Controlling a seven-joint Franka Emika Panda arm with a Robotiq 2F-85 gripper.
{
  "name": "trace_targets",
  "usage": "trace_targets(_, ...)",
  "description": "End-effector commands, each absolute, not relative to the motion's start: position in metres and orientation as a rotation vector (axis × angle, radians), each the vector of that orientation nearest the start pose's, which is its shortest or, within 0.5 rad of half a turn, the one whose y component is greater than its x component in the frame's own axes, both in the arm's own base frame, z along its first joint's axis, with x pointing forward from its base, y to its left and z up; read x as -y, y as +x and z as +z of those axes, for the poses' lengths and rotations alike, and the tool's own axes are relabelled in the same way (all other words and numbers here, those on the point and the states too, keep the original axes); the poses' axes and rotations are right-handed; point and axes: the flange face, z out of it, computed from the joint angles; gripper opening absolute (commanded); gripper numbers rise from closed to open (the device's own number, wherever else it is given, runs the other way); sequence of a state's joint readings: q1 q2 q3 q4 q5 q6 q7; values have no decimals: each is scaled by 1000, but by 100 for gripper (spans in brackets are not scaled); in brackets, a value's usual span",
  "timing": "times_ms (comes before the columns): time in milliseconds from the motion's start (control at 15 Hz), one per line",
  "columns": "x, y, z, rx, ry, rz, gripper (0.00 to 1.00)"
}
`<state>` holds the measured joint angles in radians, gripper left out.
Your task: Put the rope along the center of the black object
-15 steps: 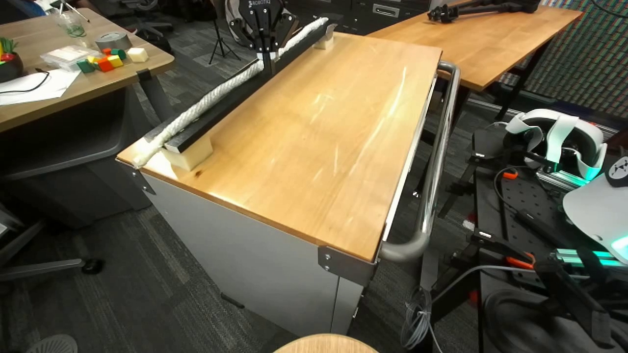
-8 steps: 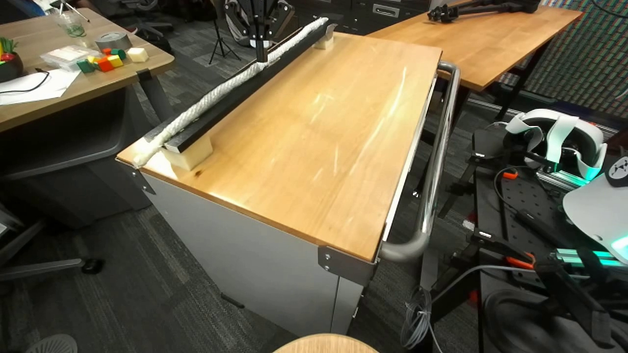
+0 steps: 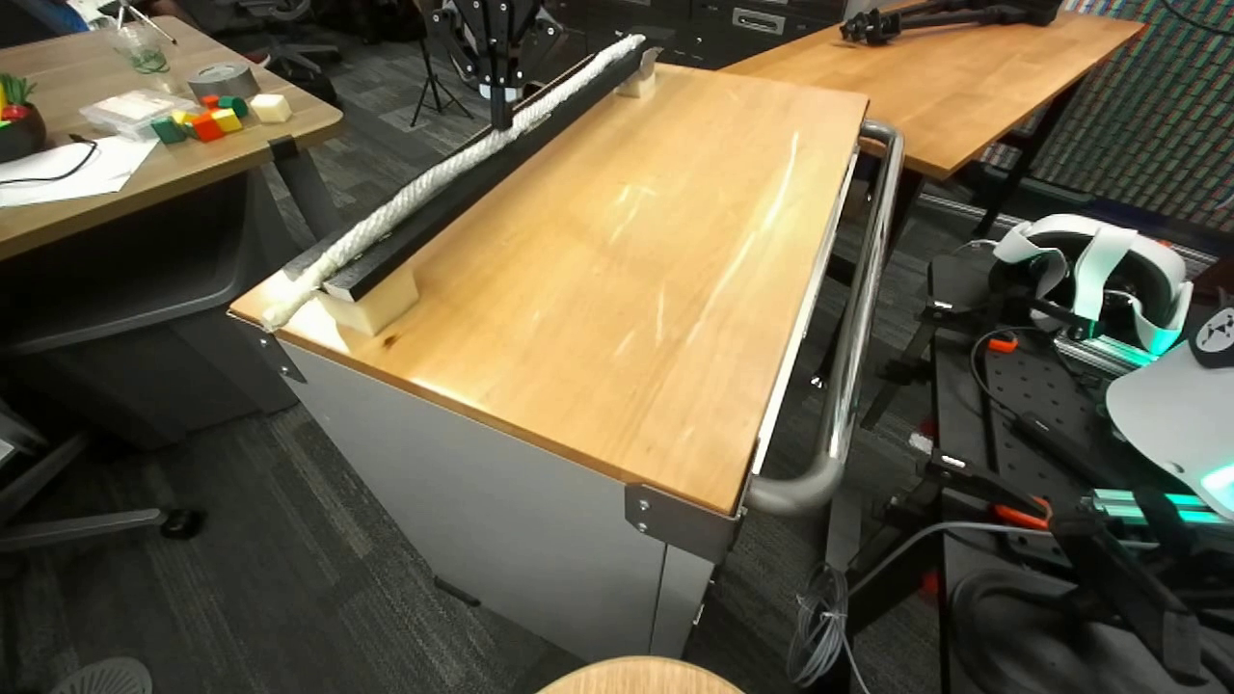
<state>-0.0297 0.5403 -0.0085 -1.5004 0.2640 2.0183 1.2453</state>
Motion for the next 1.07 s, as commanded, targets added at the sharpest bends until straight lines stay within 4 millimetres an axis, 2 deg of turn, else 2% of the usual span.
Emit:
trace_targets(0,10,696,356,-1901,-2268,199,0)
trace_targets(1000,11,699,334,-1923,-2312,175,0)
